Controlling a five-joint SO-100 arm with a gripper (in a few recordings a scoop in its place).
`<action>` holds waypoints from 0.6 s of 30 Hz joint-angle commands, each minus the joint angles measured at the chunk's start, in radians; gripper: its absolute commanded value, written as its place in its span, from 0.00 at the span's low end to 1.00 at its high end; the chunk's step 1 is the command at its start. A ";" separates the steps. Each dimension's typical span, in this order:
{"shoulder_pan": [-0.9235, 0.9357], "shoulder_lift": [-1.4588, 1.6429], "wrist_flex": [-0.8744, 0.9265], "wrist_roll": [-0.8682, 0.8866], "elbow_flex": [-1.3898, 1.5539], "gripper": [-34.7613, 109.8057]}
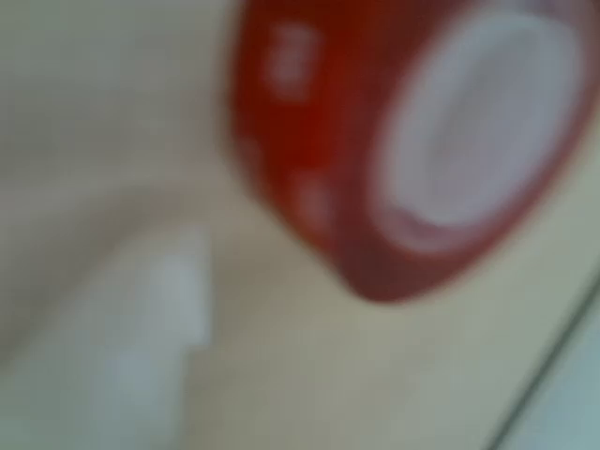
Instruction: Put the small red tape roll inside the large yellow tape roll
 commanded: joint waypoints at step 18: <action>-0.035 0.155 0.117 -0.158 0.120 0.30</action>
